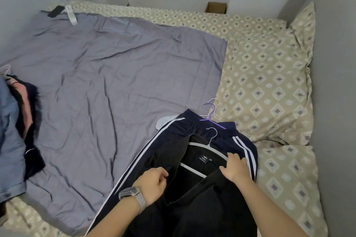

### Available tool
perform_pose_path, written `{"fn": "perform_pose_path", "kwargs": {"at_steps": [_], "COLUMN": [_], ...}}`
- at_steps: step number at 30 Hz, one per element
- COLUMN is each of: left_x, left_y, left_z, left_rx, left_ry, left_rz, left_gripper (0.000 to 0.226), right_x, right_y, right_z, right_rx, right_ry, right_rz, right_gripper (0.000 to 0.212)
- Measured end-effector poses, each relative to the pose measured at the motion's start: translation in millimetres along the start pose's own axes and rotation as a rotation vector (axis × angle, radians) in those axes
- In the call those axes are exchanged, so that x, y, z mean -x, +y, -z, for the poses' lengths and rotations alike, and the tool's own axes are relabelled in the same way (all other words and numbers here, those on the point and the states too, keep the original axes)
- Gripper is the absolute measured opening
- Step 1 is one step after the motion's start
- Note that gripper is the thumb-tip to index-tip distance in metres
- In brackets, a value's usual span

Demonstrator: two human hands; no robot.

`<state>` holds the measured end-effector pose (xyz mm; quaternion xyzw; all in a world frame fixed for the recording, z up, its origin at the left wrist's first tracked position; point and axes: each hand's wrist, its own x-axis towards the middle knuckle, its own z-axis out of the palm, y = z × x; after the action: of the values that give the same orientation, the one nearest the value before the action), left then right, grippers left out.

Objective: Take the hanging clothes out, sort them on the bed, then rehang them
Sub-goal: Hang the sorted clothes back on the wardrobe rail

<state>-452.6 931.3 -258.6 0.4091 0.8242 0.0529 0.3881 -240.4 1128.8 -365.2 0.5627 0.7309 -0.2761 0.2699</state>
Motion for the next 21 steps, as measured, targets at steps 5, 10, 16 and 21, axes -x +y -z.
{"fn": "perform_pose_path", "kwargs": {"at_steps": [5,10,16,21], "left_x": [-9.7,-21.4,-38.7,-40.6], "left_y": [12.0,14.5,17.5,16.3], "left_z": [-17.3,-7.9,16.4,18.7], "left_rx": [0.05,-0.135,-0.297,-0.235], "left_ry": [-0.007,0.284,0.008,-0.092], "left_rz": [-0.025,-0.095,-0.221,-0.212], "left_gripper": [0.029,0.08,0.035,0.03], "right_x": [4.7,49.6,71.7,33.7], "right_y": [-8.8,-4.0,10.1,6.8], "right_z": [8.5,31.4,41.2,51.7], "right_rx": [-0.202,-0.456,-0.58,-0.652], "right_ry": [-0.141,-0.17,-0.452,-0.245], "right_rz": [0.185,0.511,0.579,0.476], "right_gripper": [0.009,0.015,0.029,0.01]}}
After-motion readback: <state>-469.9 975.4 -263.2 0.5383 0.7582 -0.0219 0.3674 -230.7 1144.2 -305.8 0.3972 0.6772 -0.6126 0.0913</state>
